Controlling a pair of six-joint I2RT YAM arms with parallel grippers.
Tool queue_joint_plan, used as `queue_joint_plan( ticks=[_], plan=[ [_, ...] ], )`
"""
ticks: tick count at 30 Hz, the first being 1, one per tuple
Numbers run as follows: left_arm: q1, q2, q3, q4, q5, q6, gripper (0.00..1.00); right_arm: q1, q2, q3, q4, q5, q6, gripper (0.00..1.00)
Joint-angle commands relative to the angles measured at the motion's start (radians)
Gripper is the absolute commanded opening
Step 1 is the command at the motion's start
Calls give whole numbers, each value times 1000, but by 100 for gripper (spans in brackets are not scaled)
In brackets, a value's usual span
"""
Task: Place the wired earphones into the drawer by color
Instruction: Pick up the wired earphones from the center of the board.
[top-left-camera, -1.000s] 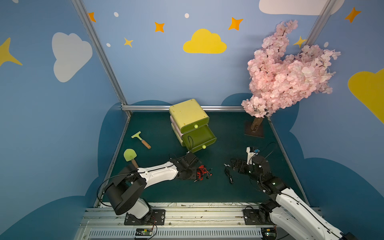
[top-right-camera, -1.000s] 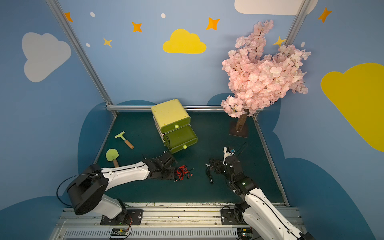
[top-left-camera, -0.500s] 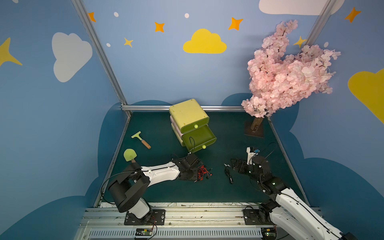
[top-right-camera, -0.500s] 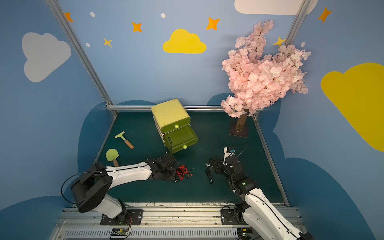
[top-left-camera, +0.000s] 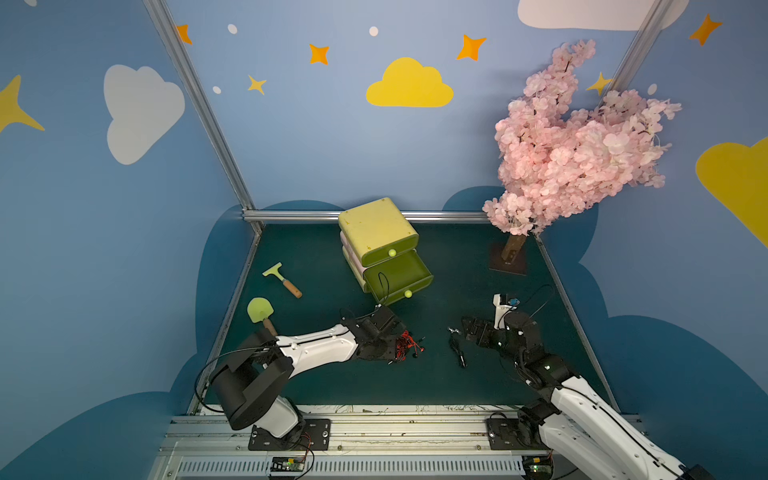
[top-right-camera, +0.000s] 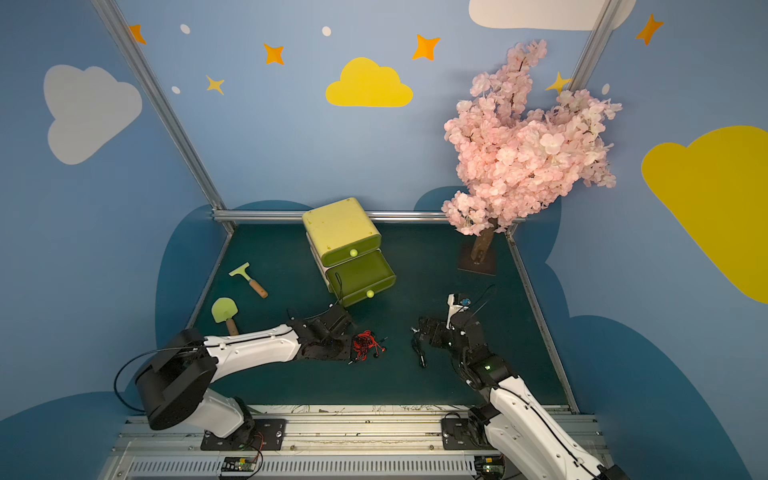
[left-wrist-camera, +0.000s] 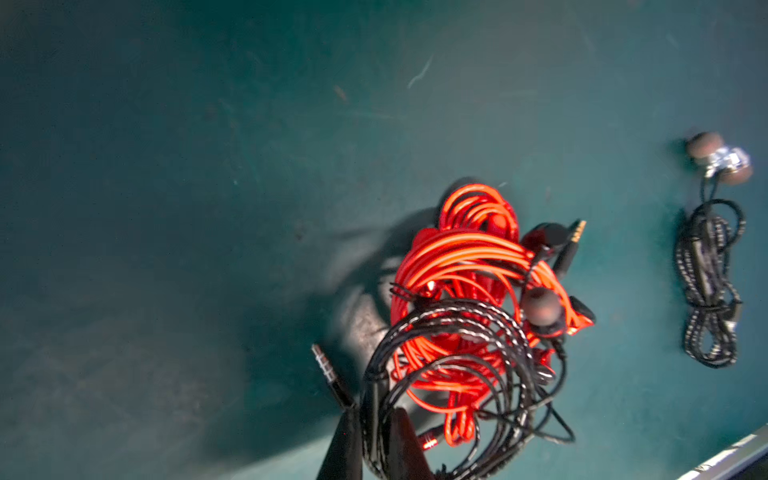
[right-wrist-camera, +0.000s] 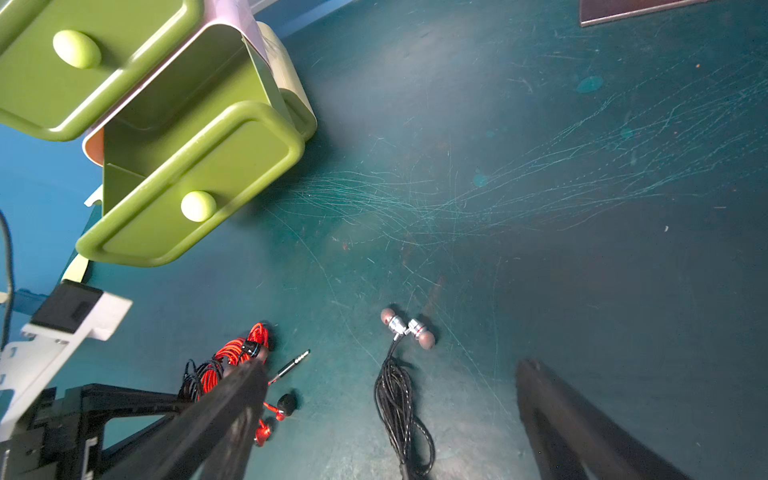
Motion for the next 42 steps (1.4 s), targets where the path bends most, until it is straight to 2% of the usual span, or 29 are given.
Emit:
queue_joint_plan(
  ticks=[1, 26, 33, 42],
  plan=[
    [-6, -44, 9, -31, -14, -5, 14, -5, -3, -7, 22, -2, -9, 98],
    [-9, -415, 37, -147, -135, 47, 12, -7, -20, -10, 19, -8, 3, 98],
    [0, -431, 87, -150, -150, 87, 12, -8, -30, -9, 14, -8, 5, 98],
    [60, -368, 216, -150, -136, 175, 12, -9, -34, -7, 19, -16, 5, 98]
  ],
)
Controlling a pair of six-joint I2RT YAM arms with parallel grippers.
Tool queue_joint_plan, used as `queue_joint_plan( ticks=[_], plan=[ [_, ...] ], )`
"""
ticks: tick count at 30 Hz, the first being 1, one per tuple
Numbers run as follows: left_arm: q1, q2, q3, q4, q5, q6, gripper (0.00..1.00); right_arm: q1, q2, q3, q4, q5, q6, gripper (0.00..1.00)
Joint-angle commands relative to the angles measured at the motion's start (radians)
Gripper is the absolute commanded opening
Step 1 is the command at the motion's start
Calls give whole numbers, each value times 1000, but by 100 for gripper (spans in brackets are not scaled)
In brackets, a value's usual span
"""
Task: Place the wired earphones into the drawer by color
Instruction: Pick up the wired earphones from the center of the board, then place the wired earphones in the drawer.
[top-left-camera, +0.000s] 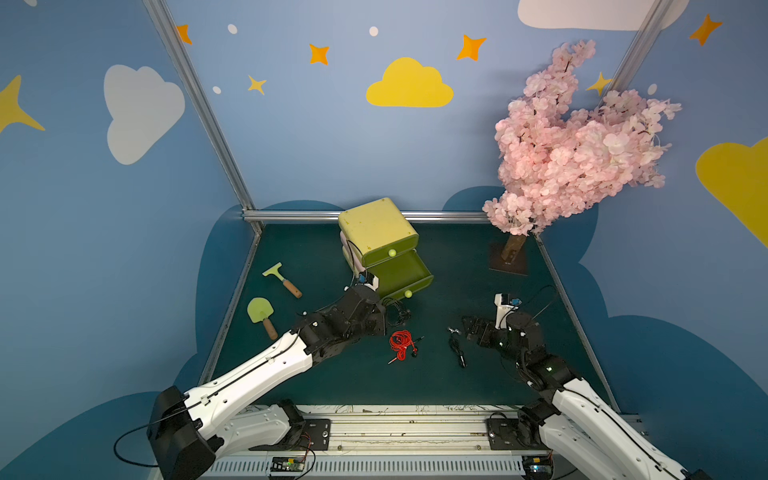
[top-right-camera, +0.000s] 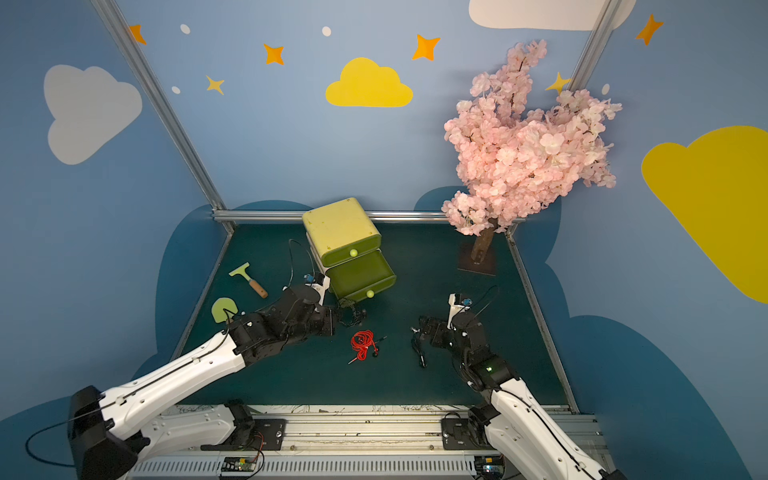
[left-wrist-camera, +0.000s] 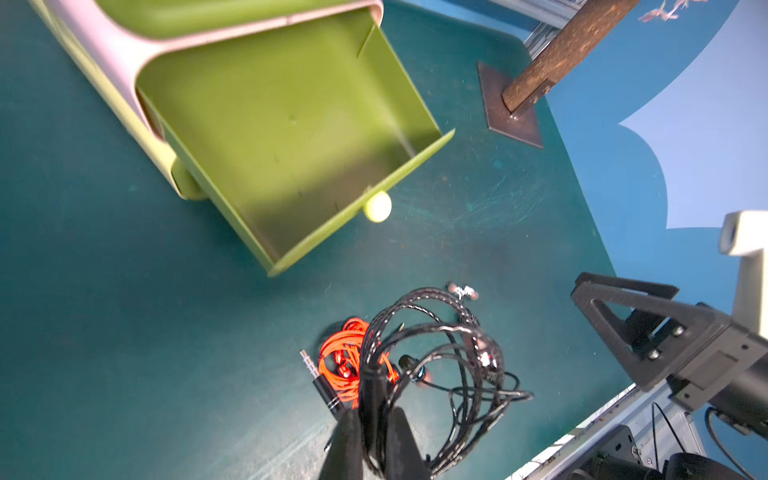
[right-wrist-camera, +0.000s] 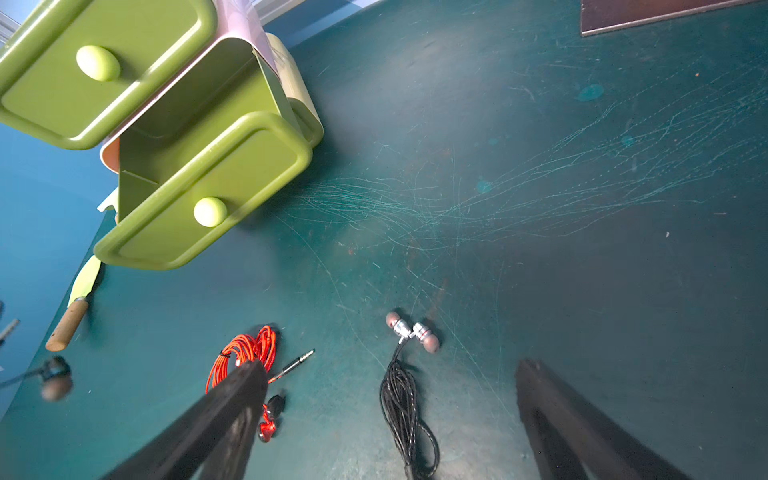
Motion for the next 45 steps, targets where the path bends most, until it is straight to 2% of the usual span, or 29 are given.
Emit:
queue_joint_plan(
  ticks=[1, 11, 19, 45],
  plan=[
    [32, 28, 55, 2, 6, 62, 12, -5, -12, -8, 19, -9, 1, 98],
    [165, 175, 188, 66, 76, 152, 12, -6, -13, -8, 22, -15, -1, 98],
    [224, 277, 242, 128, 67, 189, 12, -7, -34, -11, 7, -12, -3, 98],
    [239, 495, 250, 259, -32, 141, 11, -9, -80, -32, -19, -2, -2, 98]
  ],
)
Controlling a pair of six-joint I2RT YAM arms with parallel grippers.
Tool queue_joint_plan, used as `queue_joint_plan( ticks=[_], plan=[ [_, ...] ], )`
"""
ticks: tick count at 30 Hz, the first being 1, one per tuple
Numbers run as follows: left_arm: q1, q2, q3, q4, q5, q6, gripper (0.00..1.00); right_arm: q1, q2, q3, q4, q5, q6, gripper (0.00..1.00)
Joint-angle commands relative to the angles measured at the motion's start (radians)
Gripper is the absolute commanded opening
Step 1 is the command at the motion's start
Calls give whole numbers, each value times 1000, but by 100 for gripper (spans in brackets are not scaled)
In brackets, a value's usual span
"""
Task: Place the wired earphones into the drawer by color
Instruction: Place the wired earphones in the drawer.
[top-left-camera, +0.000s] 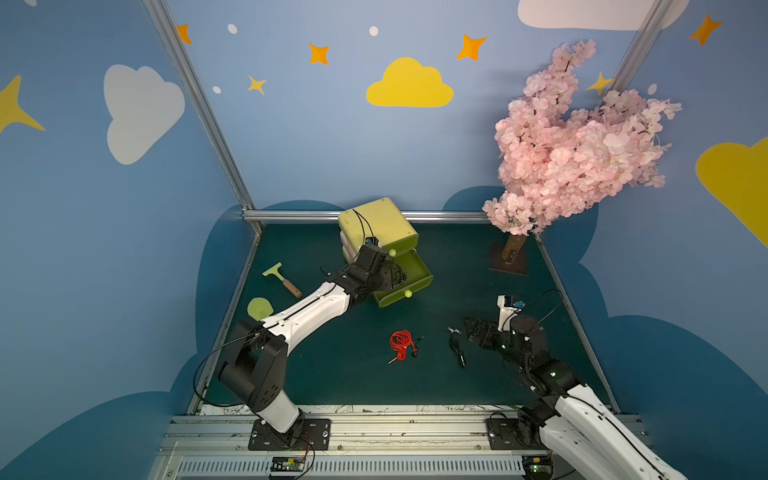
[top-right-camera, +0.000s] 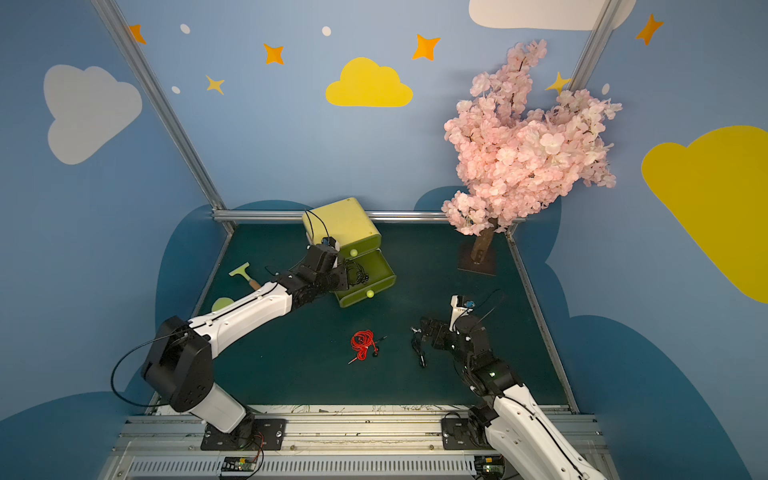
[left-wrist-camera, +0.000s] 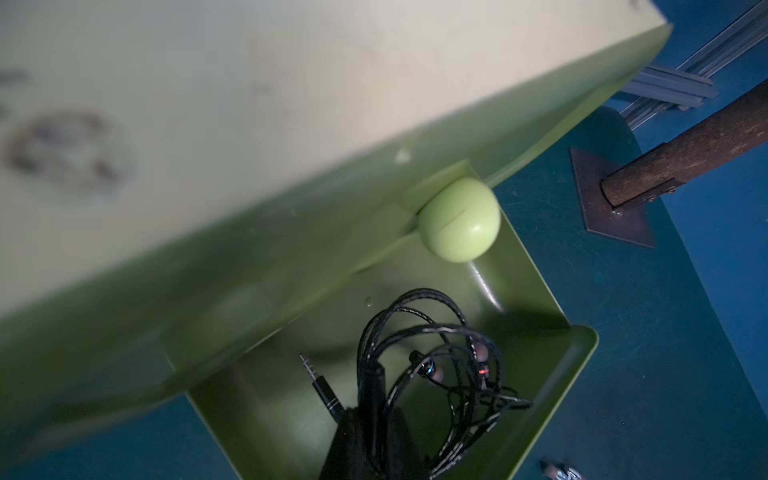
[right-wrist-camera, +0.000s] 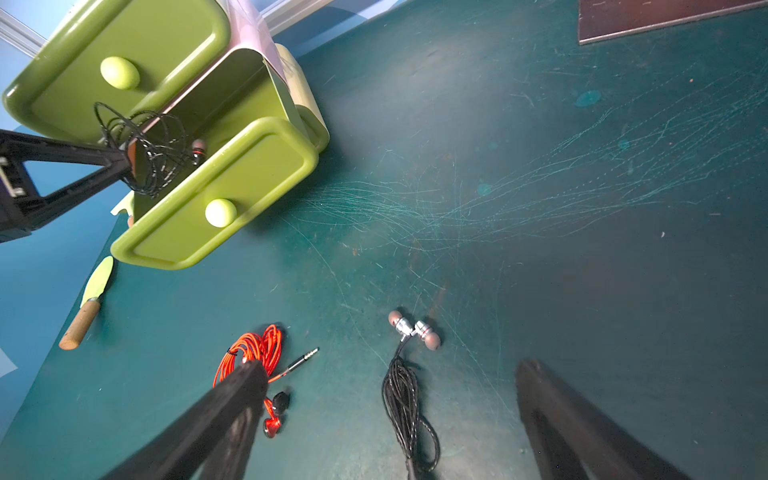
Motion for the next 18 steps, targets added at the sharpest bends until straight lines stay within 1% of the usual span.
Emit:
queue_joint_plan(
  ticks=[1, 4, 6, 12, 18],
  plan=[
    [6, 17, 18, 22, -25, -12, 11, -4, -18, -11, -8, 4, -5, 98],
    [6, 32, 27, 13, -28, -15, 12, -5, -19, -11, -12, 6, -11, 98],
    [6, 41, 35, 4, -29, -18, 15, -5, -21, -8, -20, 7, -16, 98],
    [6, 45, 44, -12, -24, -24, 36, -4, -22, 2, -50, 2, -30, 98],
    [6, -5, 44, -33, 19, -31, 46, -5, -18, 14, -82, -12, -39, 98]
  ],
)
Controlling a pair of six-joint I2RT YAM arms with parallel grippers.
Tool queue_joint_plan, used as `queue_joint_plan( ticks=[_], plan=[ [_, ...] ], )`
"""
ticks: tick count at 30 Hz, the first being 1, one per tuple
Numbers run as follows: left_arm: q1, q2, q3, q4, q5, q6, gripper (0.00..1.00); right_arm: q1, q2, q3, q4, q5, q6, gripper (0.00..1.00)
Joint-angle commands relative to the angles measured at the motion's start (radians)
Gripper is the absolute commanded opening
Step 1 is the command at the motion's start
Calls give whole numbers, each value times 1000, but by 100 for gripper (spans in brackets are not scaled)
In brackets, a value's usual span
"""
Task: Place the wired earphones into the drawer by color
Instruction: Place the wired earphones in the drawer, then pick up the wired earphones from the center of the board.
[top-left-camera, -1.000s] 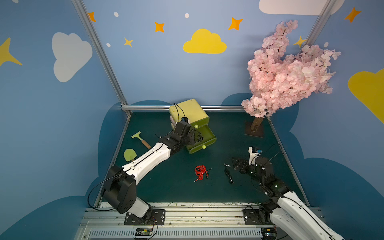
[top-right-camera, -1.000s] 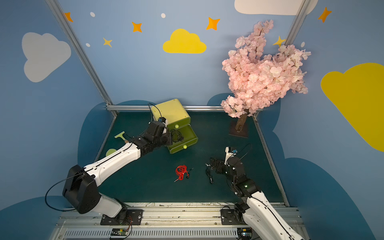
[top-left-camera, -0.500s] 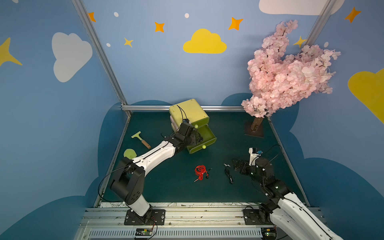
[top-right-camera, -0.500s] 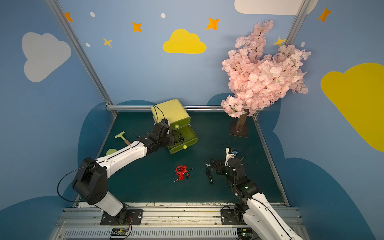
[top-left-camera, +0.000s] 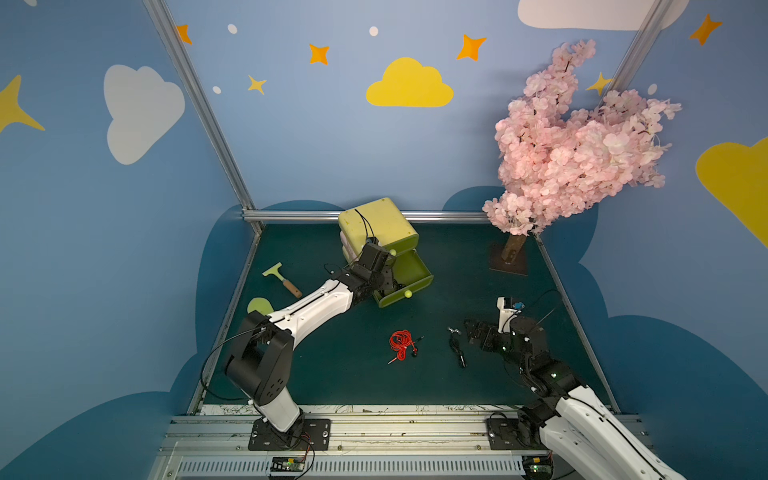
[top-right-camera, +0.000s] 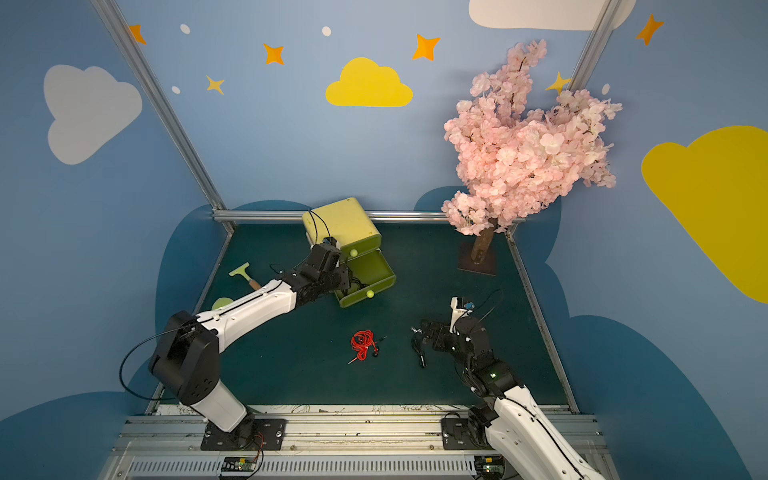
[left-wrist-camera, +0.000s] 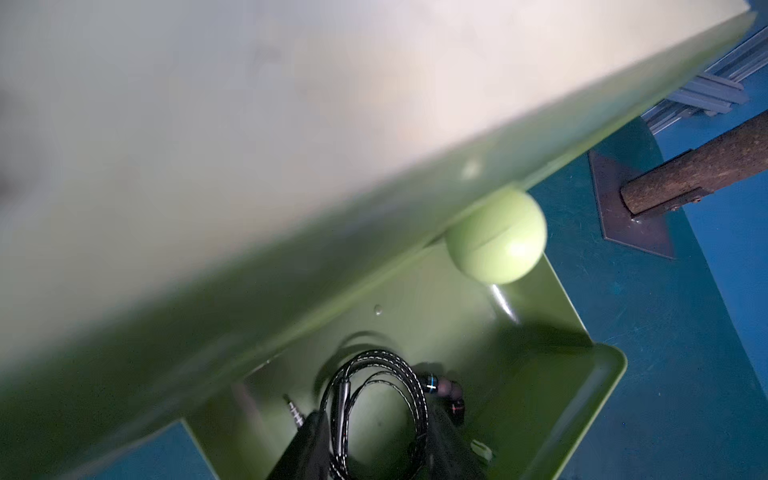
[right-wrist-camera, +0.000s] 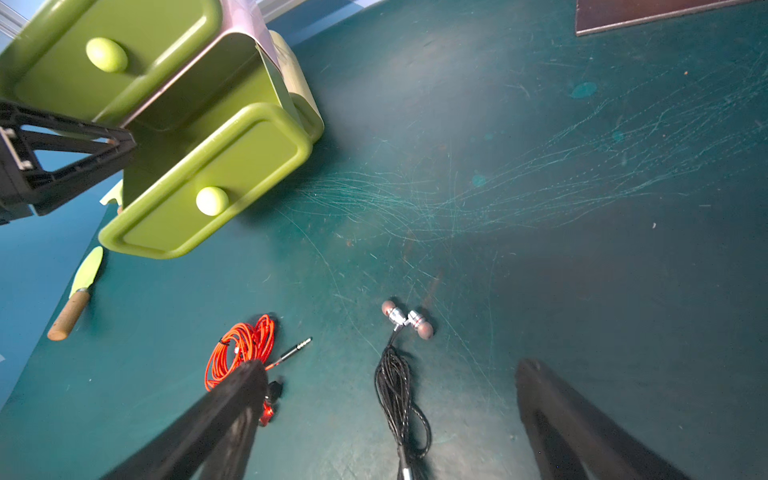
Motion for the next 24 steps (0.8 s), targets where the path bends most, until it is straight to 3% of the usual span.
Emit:
queue_joint_plan(
  ticks=[1, 8, 14, 17, 24],
  plan=[
    [4, -54, 16, -22, 42, -8, 49, -5, -7, 17, -48, -10, -20, 98],
    [3, -233, -52, -65, 118, -40, 73, -5, 50, 75, -153, -60, -27, 98],
    [3, -433, -185, -97, 154, -54, 94, -3, 115, 106, -200, -199, -26, 96],
    [3, -523, -266, -120, 183, -55, 100, -2, 153, 116, -217, -274, -32, 95],
    [3, -729, -482, -160, 217, -91, 100, 12, 247, 137, -264, -372, -43, 89]
  ],
)
